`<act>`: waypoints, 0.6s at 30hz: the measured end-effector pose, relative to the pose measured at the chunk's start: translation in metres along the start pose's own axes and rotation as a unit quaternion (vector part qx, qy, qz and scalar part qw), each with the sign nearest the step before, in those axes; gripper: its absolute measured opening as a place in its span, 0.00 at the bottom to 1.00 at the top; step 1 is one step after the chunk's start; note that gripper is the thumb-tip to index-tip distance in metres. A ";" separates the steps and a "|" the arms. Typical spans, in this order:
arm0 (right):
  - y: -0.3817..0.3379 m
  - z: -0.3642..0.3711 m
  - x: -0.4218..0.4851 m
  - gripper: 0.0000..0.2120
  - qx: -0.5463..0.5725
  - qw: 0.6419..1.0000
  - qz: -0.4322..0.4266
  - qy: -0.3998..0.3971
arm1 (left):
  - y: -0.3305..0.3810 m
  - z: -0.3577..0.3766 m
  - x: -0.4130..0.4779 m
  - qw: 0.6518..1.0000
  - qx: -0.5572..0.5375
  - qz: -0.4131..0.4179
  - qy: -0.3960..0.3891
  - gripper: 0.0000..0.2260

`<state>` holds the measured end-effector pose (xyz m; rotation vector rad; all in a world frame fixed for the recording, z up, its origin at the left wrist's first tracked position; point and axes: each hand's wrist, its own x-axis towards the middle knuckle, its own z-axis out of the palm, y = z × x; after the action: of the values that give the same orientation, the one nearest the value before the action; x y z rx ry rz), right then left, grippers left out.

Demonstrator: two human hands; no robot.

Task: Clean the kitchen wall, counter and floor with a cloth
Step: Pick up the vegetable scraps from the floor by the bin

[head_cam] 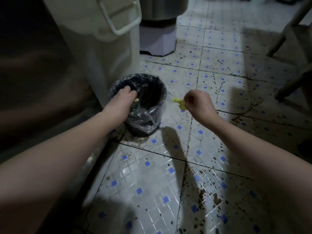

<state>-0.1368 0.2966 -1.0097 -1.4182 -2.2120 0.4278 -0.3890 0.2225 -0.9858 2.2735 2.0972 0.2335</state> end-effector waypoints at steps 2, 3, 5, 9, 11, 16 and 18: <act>-0.007 -0.001 0.008 0.06 0.006 1.000 -0.016 0.006 | -0.002 0.000 0.001 1.000 0.005 -0.013 -0.009 0.12; -0.010 -0.001 0.012 0.06 0.009 1.000 -0.023 0.010 | -0.004 0.000 0.001 1.000 0.007 -0.021 -0.011 0.13; -0.016 -0.002 0.020 0.06 0.020 0.999 -0.032 0.022 | -0.006 0.001 0.001 0.999 0.005 -0.035 -0.011 0.14; -0.031 0.002 0.036 0.06 0.060 0.996 -0.024 0.059 | -0.003 0.005 0.000 0.998 0.019 -0.052 -0.026 0.18; -0.039 0.007 0.040 0.06 0.078 0.995 -0.022 0.063 | -0.002 0.006 0.000 0.998 0.033 -0.047 -0.037 0.20; -0.051 0.021 0.043 0.05 0.093 0.994 -0.042 0.046 | -0.010 0.009 -0.002 0.993 0.092 -0.044 -0.052 0.24; -0.054 0.026 0.044 0.05 0.099 0.993 -0.043 0.040 | -0.014 0.010 -0.004 0.988 0.139 -0.035 -0.055 0.23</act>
<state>-0.2077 0.3140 -0.9942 -1.2116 -2.0936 0.5339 -0.4020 0.2204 -0.9981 2.2832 2.2699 -0.1958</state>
